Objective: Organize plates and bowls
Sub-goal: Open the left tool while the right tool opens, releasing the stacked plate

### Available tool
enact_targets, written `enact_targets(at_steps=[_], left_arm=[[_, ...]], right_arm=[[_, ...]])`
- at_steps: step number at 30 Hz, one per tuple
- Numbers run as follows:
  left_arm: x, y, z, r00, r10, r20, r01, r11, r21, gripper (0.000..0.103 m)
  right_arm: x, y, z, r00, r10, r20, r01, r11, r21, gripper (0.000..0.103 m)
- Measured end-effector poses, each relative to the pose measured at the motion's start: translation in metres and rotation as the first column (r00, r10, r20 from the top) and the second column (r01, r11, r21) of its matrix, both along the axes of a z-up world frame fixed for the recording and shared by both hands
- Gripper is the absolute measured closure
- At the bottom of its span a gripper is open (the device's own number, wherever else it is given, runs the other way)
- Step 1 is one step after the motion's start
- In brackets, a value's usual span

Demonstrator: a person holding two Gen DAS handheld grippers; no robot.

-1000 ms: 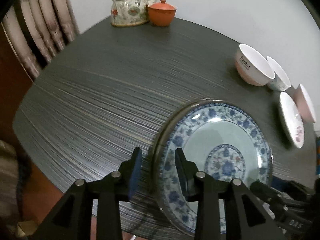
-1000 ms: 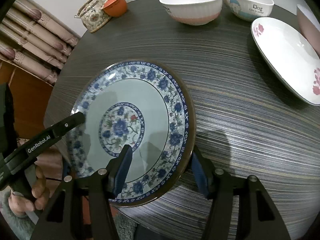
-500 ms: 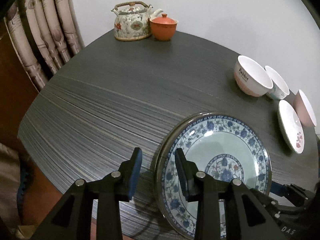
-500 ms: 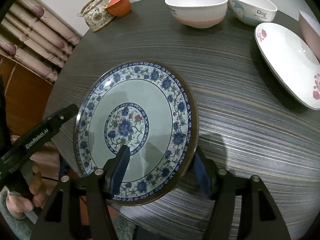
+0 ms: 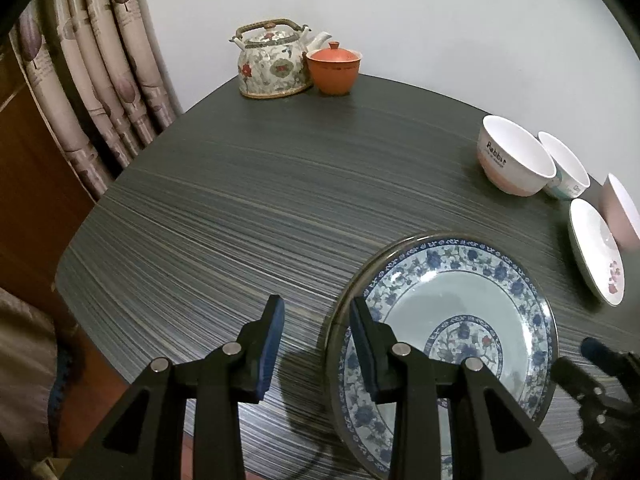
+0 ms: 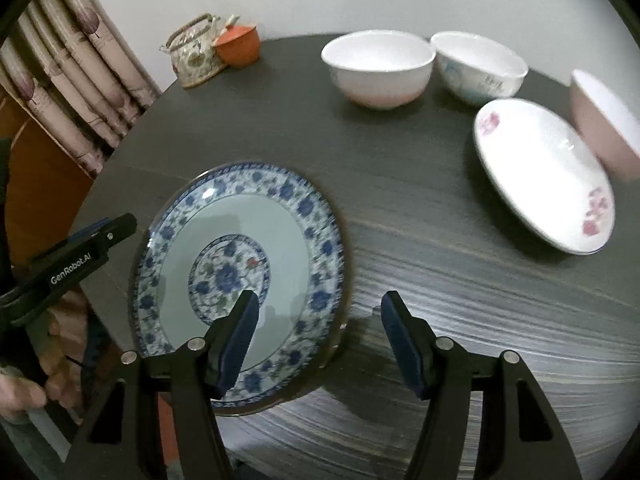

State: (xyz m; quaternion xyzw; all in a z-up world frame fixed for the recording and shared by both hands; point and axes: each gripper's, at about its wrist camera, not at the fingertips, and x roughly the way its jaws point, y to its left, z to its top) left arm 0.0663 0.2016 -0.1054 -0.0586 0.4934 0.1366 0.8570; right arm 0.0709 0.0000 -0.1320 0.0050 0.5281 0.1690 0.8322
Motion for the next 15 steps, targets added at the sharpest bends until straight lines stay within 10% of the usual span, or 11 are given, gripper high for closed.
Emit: enact_targets(at_steps=[15], left_arm=[[-0.009,-0.006,0.020,0.997,0.020,0.078,-0.026,0.996,0.086,0.068]], right_arm=[[-0.022,-0.073,0.027,0.975,-0.148,0.166,0.147,0.989,0.015,0.042]])
